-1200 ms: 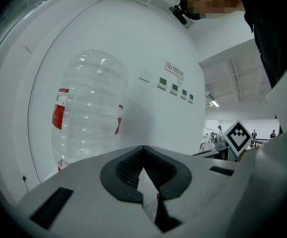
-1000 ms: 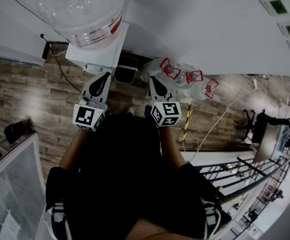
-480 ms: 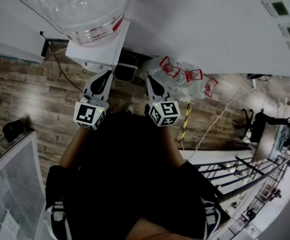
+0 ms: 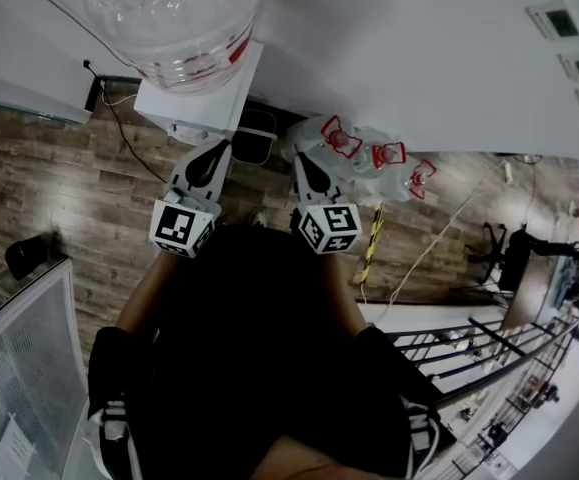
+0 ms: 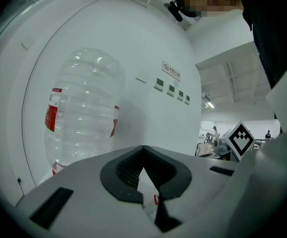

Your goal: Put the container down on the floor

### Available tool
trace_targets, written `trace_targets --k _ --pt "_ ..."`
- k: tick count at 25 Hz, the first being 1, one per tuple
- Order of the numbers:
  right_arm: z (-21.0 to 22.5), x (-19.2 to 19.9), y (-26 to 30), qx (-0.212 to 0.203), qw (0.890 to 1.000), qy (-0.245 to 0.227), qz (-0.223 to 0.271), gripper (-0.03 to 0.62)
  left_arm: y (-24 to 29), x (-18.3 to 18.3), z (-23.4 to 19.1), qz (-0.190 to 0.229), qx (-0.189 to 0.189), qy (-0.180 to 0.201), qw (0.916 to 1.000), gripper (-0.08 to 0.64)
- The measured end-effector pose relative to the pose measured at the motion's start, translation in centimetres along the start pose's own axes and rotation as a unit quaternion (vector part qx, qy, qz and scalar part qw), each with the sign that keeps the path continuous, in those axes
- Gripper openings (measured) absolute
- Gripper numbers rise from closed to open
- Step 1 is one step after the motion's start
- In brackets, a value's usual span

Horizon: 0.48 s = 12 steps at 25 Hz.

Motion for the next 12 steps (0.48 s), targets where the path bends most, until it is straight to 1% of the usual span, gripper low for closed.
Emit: trace_targets --k 12 --pt "0.24 -0.71 0.65 -0.007 1.0 0.001 0.002 0.032 0.58 -0.17 -0.37 0.001 -0.002 -0.011 0.9999 0.032"
Point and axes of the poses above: the fingertips, and each gripper's own axes: y forward along the fingers, z to its right, x out of its underside, the point moved 6 cm from there along -y, backward along the fingers, and after that the axes turned 5 degrees about y, right-handed, at the moved point
